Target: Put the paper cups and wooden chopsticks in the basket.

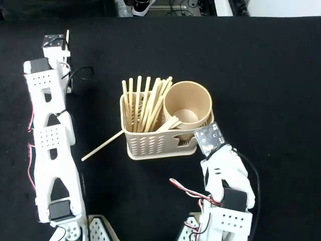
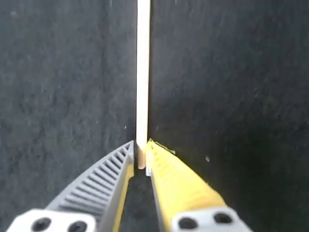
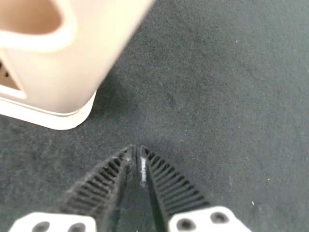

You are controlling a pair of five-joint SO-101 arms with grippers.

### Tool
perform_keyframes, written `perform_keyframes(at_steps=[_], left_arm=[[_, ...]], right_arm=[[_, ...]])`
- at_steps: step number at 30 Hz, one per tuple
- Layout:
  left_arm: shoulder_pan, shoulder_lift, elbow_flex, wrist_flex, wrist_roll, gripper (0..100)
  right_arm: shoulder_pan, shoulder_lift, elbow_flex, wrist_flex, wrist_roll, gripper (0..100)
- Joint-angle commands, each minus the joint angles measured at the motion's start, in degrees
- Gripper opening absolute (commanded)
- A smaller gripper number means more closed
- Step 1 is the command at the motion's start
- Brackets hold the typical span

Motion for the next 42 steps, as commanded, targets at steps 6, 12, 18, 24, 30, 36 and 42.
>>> perform_keyframes(at_steps=[6, 12, 18, 24, 30, 36, 42], left_arm=[[-3.56, -3.96, 4.00, 3.25, -1.85, 3], [-3.21, -13.27, 18.15, 3.25, -3.60, 3], [-2.77, -32.35, 44.18, 2.99, -3.78, 3], [-2.86, -47.74, 67.03, 1.58, -6.07, 3], [-3.38, -57.14, 89.80, -5.80, -13.63, 3], [-3.47, -68.31, 103.43, -7.38, -17.05, 12], [-2.86, -80.79, 107.03, -7.38, -16.79, 24]], right_arm=[[1.41, -2.86, -0.13, -0.09, 0.44, 1.2], [1.32, -2.86, -0.13, -0.09, 0.44, 1.2], [1.32, -2.86, -0.13, -0.09, 0.44, 1.2], [1.32, -2.86, -0.13, -0.09, 0.44, 1.2], [1.32, -2.86, -0.13, -0.09, 0.44, 1.2], [1.32, -2.86, -0.13, -0.09, 0.44, 1.2], [1.32, -2.86, -0.13, -0.09, 0.44, 1.2]])
